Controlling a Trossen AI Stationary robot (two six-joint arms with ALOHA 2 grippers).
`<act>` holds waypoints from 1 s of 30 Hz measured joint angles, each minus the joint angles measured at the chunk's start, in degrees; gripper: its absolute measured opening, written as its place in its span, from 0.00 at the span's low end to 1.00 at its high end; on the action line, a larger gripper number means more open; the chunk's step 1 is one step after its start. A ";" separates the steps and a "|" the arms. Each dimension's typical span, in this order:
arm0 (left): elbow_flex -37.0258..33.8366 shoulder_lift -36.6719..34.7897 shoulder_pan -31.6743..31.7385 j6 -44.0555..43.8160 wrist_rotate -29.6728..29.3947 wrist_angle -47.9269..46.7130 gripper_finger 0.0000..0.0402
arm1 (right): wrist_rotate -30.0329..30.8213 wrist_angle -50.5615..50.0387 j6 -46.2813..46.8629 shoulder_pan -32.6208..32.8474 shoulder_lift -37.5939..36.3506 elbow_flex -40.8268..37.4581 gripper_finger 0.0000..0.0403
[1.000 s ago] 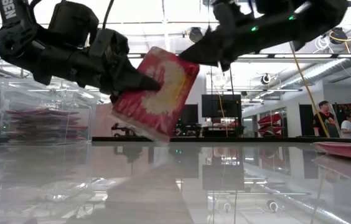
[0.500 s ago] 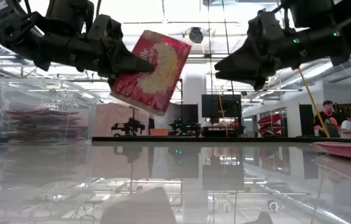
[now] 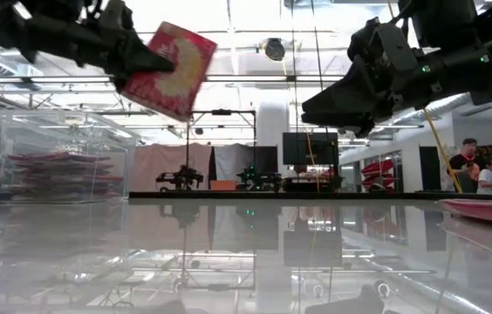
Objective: Sort popcorn bags into baskets
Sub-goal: Stack the red popcorn pack into the bin
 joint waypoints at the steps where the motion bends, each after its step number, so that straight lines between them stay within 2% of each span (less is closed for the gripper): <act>1: 0.00 -2.41 0.97 0.34 0.18 -2.23 0.10 | 0.00 -0.10 0.01 0.17 0.23 -0.02 0.38; 6: 0.00 -12.82 5.75 2.91 0.29 -13.16 0.04 | 0.00 0.06 0.00 0.93 0.98 -0.01 0.38; 10: 0.00 -18.82 9.31 4.41 0.27 -19.01 0.04 | -0.09 0.30 -0.01 0.92 0.97 0.00 0.38; 13: 0.00 -21.85 11.78 6.18 0.24 -22.75 0.08 | -0.08 0.40 -0.30 0.92 0.97 0.00 0.38; 17: 0.20 -24.53 15.02 7.95 0.02 -26.02 0.12 | -0.07 0.45 -0.42 0.92 0.97 0.00 0.38; 26: 4.71 -25.41 21.72 9.99 -0.72 -37.00 0.04 | -0.04 0.84 0.39 0.92 0.97 0.00 0.38; 30: 4.87 -25.71 23.68 9.74 -1.45 -38.78 0.09 | 0.04 0.82 0.86 0.92 0.97 0.00 0.38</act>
